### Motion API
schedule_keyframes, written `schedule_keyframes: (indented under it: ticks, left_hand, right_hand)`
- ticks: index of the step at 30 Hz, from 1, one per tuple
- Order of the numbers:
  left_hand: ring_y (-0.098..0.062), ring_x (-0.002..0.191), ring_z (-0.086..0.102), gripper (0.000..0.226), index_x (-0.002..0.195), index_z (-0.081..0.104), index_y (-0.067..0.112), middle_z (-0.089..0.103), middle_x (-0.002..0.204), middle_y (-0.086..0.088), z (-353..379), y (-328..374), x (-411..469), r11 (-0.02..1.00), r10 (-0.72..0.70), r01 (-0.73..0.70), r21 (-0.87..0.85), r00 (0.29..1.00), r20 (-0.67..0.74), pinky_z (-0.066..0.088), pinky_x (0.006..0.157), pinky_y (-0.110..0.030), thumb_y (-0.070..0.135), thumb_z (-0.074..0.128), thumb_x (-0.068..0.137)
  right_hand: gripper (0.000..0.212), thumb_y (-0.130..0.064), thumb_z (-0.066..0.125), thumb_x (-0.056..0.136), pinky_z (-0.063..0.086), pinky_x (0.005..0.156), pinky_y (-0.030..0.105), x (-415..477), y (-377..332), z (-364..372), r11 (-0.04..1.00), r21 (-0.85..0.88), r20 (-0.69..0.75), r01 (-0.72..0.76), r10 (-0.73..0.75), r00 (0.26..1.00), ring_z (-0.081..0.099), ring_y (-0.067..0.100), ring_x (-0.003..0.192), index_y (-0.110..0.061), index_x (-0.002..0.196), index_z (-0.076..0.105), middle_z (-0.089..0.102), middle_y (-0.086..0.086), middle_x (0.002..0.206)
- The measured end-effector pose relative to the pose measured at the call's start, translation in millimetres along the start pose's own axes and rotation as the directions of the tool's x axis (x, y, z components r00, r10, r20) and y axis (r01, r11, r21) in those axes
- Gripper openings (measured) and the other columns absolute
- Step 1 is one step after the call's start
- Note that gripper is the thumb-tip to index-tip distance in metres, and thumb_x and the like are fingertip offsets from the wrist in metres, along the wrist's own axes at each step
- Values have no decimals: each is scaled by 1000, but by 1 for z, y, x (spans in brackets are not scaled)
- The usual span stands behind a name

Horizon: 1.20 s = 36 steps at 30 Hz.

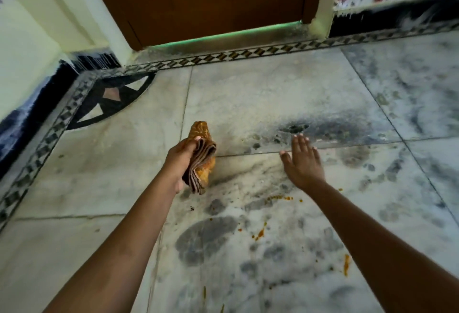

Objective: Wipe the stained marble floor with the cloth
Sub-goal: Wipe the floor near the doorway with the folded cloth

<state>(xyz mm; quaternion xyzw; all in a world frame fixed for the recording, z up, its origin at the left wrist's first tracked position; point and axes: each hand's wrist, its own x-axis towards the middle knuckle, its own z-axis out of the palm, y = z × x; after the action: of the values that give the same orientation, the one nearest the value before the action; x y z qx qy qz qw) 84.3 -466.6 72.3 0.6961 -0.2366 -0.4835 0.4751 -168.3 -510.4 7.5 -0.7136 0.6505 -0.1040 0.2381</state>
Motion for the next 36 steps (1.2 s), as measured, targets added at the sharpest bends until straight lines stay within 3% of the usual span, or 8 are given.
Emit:
schedule_keyframes:
  ticks: [4,8,14,19,22,27,30,36]
  left_hand:
    - [-20,78,68,32,107,65,13,70,99,-10,-24,2,-35,990,-69,75,-116,996,51,55,63,-27,39,52,93]
    - [-24,85,66,14,94,64,19,69,94,-9,-61,-3,-65,989,128,-123,85,990,-62,53,64,-25,29,56,92]
    - [-23,98,63,19,104,64,24,67,100,-1,-90,-48,-76,905,272,-186,383,944,-184,50,90,-37,35,59,90]
    - [-22,99,62,33,121,58,28,69,107,0,-75,-69,-67,633,458,-306,711,889,-25,45,77,-31,41,53,91]
    - [-28,116,54,47,136,47,28,58,129,-5,-58,-89,-58,456,477,-341,822,874,98,44,89,-40,46,48,92]
    - [-25,146,1,73,147,10,43,3,160,2,-42,-120,-40,28,210,-362,932,914,348,2,113,-55,73,30,83]
    - [-24,146,-8,79,145,0,48,-9,159,3,-37,-127,-24,20,162,-345,938,927,337,-1,113,-57,79,17,75]
    - [-24,145,-11,70,146,-1,46,-11,159,1,-10,-115,5,79,197,-220,972,960,201,-1,113,-57,73,21,85]
  right_hand:
    - [61,-42,25,100,-5,115,33,-43,-33,-5,991,6,2,131,-131,991,-6,18,145,-12,150,5,-1,6,159]
    - [71,-53,11,92,-9,114,32,-78,-30,-5,923,-208,104,323,-307,946,-8,17,145,-13,150,1,-3,4,158]
    - [66,-47,17,98,-6,115,34,-103,-4,13,909,-318,191,271,-218,957,-7,20,145,-10,149,-2,-4,8,158]
    - [94,-60,-15,70,-6,115,34,-109,11,26,859,-417,234,296,-214,949,-8,20,145,-10,149,-5,-7,8,158]
    - [81,-58,0,85,-8,115,34,-109,20,32,867,-415,227,275,-194,954,-9,21,145,-9,148,-7,-8,9,158]
    - [89,-67,24,86,-9,115,39,-101,33,34,874,-413,279,255,-145,949,-13,25,144,-15,148,-14,-16,8,157]
    - [111,-83,9,60,-11,114,41,-93,39,37,879,-401,322,257,-127,938,-16,25,144,-19,147,-17,-19,6,156]
    - [108,-78,40,77,-10,114,40,-87,47,37,919,-327,351,221,-99,931,-19,23,143,-18,148,-14,-23,4,155]
